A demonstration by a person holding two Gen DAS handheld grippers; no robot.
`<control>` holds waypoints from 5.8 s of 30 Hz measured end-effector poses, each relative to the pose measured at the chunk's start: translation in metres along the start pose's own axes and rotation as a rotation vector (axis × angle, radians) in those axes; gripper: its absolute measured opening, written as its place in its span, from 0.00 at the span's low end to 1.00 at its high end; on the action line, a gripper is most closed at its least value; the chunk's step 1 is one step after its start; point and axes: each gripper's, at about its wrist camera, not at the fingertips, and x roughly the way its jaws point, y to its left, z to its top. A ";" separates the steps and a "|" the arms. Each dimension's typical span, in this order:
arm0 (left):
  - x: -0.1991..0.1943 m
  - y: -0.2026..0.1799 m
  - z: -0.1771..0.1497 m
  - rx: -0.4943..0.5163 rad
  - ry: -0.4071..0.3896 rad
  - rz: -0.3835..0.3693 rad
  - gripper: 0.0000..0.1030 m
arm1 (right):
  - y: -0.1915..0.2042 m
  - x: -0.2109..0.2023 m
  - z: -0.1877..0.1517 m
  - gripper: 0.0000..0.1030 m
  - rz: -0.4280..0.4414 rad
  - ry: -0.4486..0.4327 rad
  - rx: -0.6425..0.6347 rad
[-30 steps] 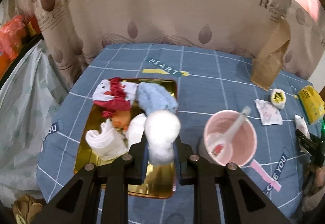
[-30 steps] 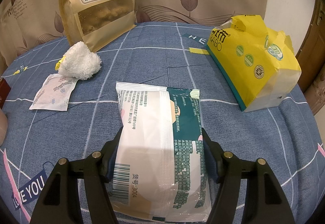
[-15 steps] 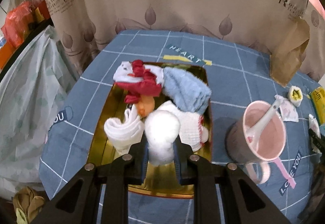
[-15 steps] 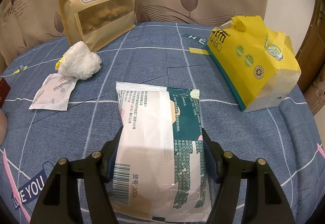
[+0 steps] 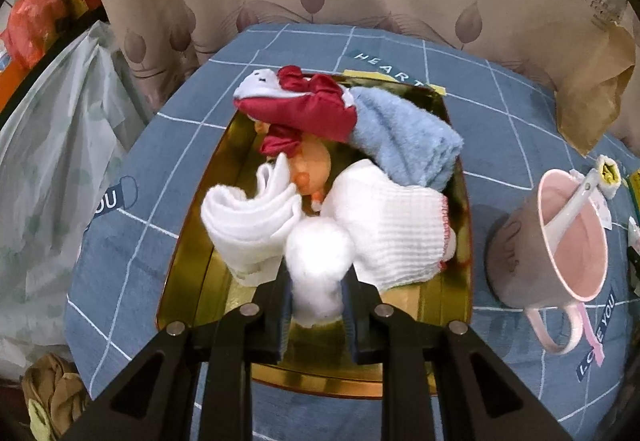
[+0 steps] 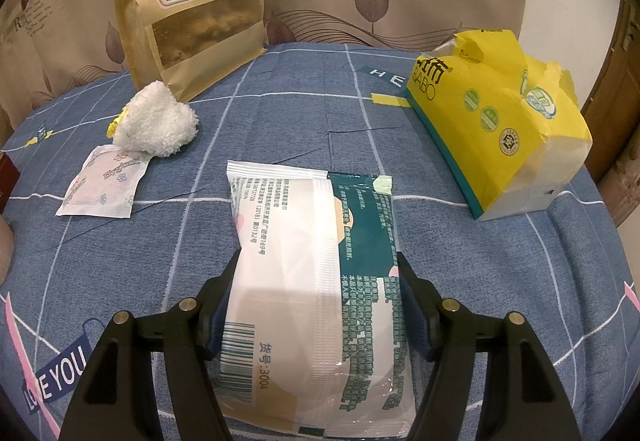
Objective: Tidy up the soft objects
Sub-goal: 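Carry the cotton ball into the gold tin and open the left gripper, then carry the wet-wipe packet into the gold tin and open the right gripper, then grasp the white fluffy yellow-lined plush with the right gripper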
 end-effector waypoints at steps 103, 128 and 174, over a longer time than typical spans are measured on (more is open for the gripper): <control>-0.072 0.071 -0.012 -0.203 -0.198 0.019 0.56 | 0.437 -0.120 0.016 0.52 0.495 -0.111 -0.608; -0.074 0.094 -0.010 -0.255 -0.204 0.039 0.56 | 0.471 -0.093 -0.003 0.71 0.525 -0.041 -0.616; -0.092 -0.026 -0.022 0.020 -0.229 -0.062 0.56 | 0.119 -0.021 0.067 0.77 0.124 -0.068 -0.160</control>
